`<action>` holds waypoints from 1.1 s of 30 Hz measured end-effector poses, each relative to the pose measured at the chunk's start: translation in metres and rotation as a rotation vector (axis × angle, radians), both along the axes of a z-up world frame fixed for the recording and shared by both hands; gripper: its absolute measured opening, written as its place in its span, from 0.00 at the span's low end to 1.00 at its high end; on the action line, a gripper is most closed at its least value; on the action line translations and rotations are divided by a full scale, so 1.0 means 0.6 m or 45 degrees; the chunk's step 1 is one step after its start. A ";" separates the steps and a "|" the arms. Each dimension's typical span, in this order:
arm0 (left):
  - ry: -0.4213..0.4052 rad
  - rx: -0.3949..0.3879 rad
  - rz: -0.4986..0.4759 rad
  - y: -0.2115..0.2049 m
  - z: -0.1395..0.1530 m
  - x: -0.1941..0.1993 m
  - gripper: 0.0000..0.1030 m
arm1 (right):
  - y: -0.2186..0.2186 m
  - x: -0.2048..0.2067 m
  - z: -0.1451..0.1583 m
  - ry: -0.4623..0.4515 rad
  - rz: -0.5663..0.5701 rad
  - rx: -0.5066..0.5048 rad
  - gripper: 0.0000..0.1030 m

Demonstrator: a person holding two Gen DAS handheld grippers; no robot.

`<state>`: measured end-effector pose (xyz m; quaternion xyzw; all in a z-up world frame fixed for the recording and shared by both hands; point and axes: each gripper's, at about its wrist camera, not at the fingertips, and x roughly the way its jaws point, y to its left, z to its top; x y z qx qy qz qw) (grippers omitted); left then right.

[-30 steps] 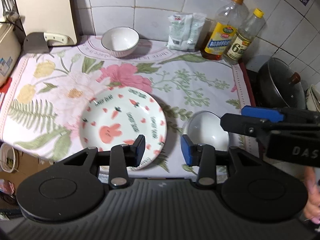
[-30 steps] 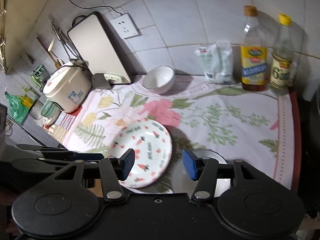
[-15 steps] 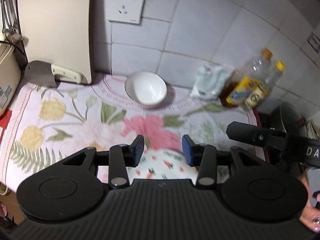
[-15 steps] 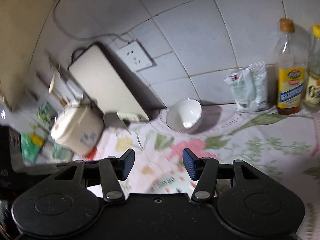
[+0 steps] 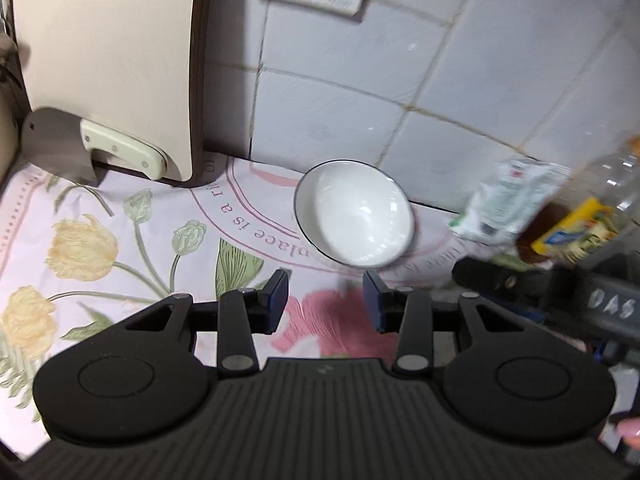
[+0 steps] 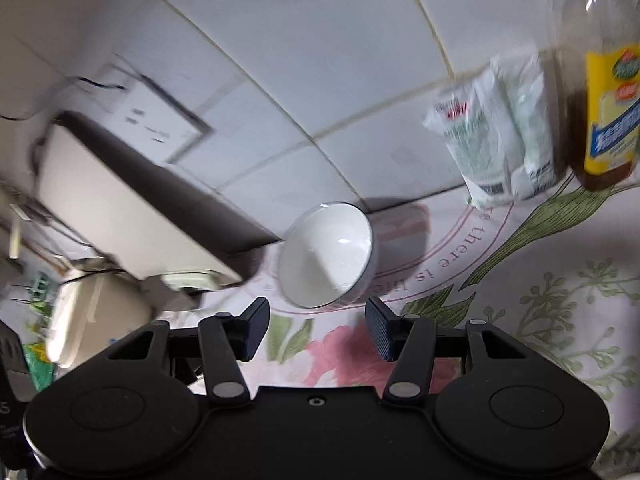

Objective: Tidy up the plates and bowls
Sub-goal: 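Move the left gripper to the last white bowl by the wall, then grasp the last white bowl's rim with the left gripper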

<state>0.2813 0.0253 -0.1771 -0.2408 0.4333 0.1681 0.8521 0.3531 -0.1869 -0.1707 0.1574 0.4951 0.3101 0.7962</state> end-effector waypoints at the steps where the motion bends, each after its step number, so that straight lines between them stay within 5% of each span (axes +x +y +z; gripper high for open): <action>1: 0.006 -0.013 0.014 0.009 -0.016 0.010 0.37 | 0.010 0.010 -0.017 0.009 -0.012 -0.035 0.57; 8: 0.054 0.066 0.019 0.037 -0.088 0.078 0.37 | 0.041 0.070 -0.108 0.156 -0.080 0.068 0.57; 17: 0.100 0.088 0.007 0.051 -0.123 0.129 0.36 | 0.073 0.105 -0.146 0.181 -0.143 0.035 0.55; 20: 0.149 0.109 -0.025 0.050 -0.130 0.137 0.25 | 0.074 0.112 -0.151 0.199 -0.184 0.003 0.40; 23: 0.154 0.019 -0.011 0.054 -0.133 0.136 0.11 | 0.078 0.117 -0.154 0.231 -0.183 0.013 0.21; 33: 0.226 0.093 -0.106 0.009 -0.090 0.119 0.11 | 0.067 0.094 -0.111 0.217 -0.207 -0.044 0.19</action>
